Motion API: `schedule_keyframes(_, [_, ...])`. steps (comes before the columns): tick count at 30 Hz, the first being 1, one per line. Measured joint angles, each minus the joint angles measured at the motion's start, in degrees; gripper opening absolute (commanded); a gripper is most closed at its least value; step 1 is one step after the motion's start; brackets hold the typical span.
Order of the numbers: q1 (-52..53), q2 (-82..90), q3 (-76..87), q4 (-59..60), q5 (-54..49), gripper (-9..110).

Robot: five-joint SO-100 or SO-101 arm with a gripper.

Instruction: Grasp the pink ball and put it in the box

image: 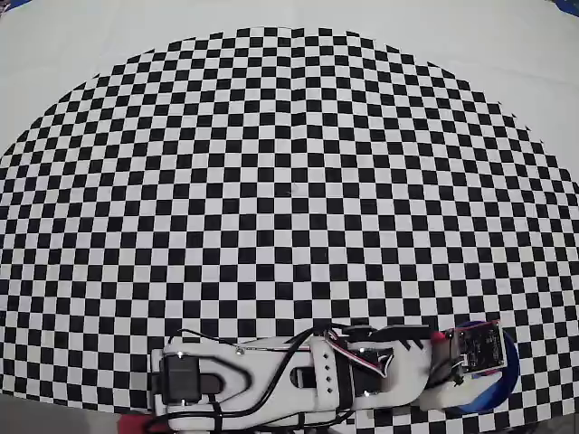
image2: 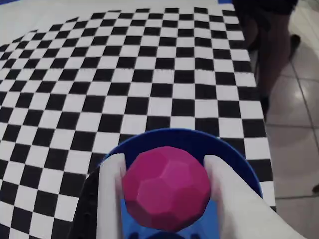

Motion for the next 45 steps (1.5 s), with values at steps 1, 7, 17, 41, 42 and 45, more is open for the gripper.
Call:
schedule_keyframes(1, [0.0, 0.0, 0.0, 0.0, 0.0, 0])
schedule_keyframes(7, [0.2, -1.7, 0.0, 0.0, 0.0, 0])
schedule_keyframes(17, [0.2, -3.6, 0.0, 0.0, 0.0, 0])
schedule_keyframes(41, [0.7, -9.1, -0.2, -4.6, 0.0, 0])
schedule_keyframes(42, [0.7, -9.5, -0.2, -4.8, 0.0, 0])
schedule_keyframes(45, [0.7, -10.8, -0.3, -6.1, 0.0, 0])
